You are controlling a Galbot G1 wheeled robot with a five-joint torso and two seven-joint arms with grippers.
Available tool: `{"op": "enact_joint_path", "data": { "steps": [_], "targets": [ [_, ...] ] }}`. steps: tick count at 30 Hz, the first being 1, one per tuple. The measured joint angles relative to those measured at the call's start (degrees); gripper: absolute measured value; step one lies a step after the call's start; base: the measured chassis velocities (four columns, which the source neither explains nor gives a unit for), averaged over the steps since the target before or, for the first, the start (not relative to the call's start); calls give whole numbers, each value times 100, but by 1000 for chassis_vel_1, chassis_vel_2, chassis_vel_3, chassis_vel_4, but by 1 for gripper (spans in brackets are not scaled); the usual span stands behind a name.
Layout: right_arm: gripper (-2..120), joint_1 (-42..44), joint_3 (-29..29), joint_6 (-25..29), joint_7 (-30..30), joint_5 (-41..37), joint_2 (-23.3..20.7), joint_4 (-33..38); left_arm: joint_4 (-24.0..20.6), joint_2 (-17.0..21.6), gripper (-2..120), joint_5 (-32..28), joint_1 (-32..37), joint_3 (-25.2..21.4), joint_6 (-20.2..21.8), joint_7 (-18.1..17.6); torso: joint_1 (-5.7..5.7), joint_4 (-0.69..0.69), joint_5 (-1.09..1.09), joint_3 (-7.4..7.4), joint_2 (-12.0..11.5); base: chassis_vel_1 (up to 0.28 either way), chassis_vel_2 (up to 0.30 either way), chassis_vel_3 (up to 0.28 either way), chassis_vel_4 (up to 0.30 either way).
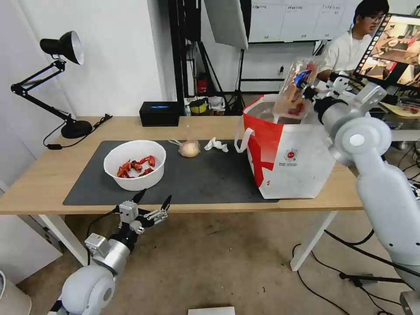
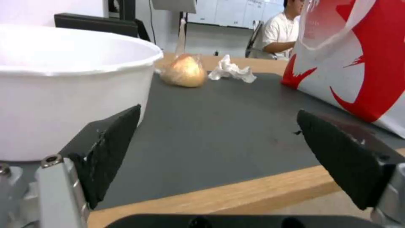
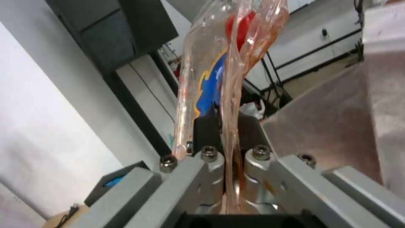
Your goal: Pick up the trash from the table and place it into the takeout bag.
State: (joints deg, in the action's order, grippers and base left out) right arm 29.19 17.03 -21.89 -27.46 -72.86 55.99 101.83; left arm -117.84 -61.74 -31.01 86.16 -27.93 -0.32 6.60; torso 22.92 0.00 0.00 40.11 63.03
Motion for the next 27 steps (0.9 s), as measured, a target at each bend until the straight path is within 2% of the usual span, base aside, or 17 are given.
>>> {"op": "enact_joint_path", "data": {
  "steps": [16,27],
  "targets": [
    [0,327,44,-23,-112,-490,30,299,-142,-16,100,47,-4,79,18,-80,0,-1,0,0,0,0,0,0,0],
    [0,360,239,-70,-567,-1585,48,464,-173,-41,100,76,-12,143,98,-99,0,-1,0,0,0,0,0,0,0]
  ]
}}
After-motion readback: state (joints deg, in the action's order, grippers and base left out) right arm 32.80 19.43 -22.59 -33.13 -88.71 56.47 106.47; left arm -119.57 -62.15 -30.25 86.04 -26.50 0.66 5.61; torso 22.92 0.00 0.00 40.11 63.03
